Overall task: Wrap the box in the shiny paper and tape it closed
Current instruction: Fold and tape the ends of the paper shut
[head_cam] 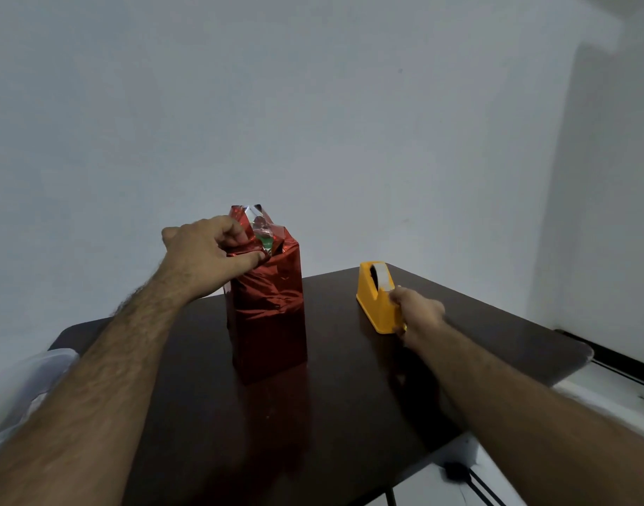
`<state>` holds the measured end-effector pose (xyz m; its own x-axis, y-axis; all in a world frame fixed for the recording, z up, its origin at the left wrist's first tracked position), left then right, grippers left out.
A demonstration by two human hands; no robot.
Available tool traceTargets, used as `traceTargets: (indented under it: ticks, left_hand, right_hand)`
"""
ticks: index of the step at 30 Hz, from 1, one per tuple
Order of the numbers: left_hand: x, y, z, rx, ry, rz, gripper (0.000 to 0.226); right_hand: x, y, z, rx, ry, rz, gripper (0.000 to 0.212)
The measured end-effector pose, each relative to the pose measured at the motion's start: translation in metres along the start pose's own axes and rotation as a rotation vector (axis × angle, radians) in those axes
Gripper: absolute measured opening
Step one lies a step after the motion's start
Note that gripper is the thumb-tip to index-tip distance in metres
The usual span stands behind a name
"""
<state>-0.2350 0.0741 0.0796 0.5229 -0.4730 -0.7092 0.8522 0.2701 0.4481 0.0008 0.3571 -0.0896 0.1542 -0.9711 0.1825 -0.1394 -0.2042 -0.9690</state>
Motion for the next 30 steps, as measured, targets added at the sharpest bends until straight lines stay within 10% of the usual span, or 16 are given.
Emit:
traceTargets:
  ticks: [24,30]
  left_hand:
    - [0.001,-0.003,-0.004,0.042,0.019,0.013,0.046]
    - [0.002,-0.001,-0.004,0.053,0.004,0.024,0.045]
  right_hand:
    - [-0.006,0.022,0.002,0.096,0.089,0.122,0.035]
    - [0.009,0.02,-0.004,0.231,-0.051,0.404,0.02]
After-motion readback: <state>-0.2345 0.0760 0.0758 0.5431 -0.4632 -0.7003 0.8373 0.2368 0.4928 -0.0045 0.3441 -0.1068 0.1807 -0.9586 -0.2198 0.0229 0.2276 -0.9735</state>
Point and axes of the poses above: each hand's wrist, its own x-axis away from the middle knuckle, its own z-axis out of the back of the hand, y = z × x, the point moved 7 cm from there along -x, towards the middle knuckle, and after that the axes turned 4 degrees about z, right-handed, at the moved point
